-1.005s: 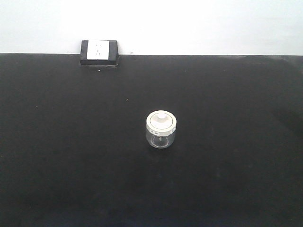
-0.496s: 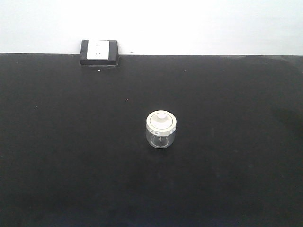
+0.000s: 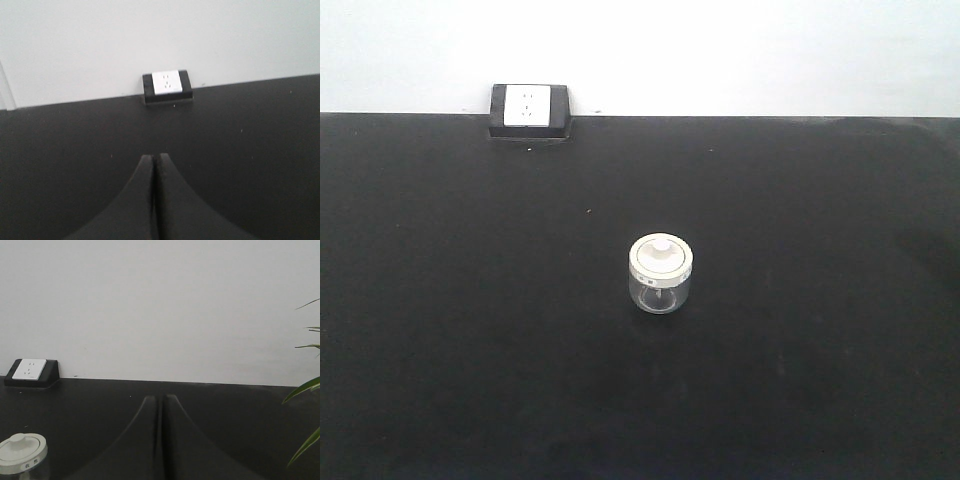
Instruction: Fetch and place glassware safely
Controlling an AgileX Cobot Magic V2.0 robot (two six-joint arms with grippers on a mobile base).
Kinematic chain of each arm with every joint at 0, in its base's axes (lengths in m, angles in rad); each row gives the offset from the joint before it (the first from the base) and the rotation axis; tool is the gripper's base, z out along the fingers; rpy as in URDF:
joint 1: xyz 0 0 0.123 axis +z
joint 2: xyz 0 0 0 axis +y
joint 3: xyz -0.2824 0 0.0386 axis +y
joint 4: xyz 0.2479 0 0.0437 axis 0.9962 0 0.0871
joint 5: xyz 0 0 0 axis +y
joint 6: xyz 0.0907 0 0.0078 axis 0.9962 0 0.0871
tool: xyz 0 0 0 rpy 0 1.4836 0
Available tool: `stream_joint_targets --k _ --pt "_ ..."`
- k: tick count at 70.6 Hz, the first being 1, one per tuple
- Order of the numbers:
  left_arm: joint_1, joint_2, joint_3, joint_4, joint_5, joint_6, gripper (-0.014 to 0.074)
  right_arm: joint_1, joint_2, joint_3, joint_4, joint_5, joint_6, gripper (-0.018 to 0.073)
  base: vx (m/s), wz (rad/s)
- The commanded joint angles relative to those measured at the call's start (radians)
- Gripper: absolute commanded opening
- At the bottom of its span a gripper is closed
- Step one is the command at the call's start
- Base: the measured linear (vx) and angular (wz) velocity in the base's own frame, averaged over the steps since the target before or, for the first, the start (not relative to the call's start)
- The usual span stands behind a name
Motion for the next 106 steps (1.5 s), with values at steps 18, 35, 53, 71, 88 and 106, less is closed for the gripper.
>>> stream_joint_targets --k 18,35,53,71,88,106 --pt "-0.005 -0.26 0.079 -0.008 0.129 -0.008 -0.0007 -0.005 0.006 -0.026 0.006 -0.009 0.0 -0.0001 0.0 0.0" --pt "-0.005 -0.485 0.144 -0.042 0.304 -0.007 -0.0007 -0.005 0.006 -0.026 0.006 -0.009 0.0 -0.0001 0.0 0.0" --pt "-0.005 -0.477 0.206 -0.045 0.26 -0.008 -0.0007 -0.005 0.006 -0.026 0.006 -0.009 0.0 -0.0001 0.0 0.0" --pt "-0.005 -0.475 0.206 -0.045 0.247 -0.008 -0.0007 -0.005 0.006 -0.026 0.006 -0.007 0.0 -0.0001 0.0 0.0" --pt "-0.005 -0.475 0.205 -0.045 0.252 -0.008 -0.0007 -0.005 0.006 -0.026 0.006 -0.007 0.0 -0.0001 0.0 0.0" --pt "-0.005 -0.475 0.205 -0.045 0.252 -0.008 -0.0007 -0.005 0.006 -0.026 0.006 -0.007 0.0 -0.0001 0.0 0.0"
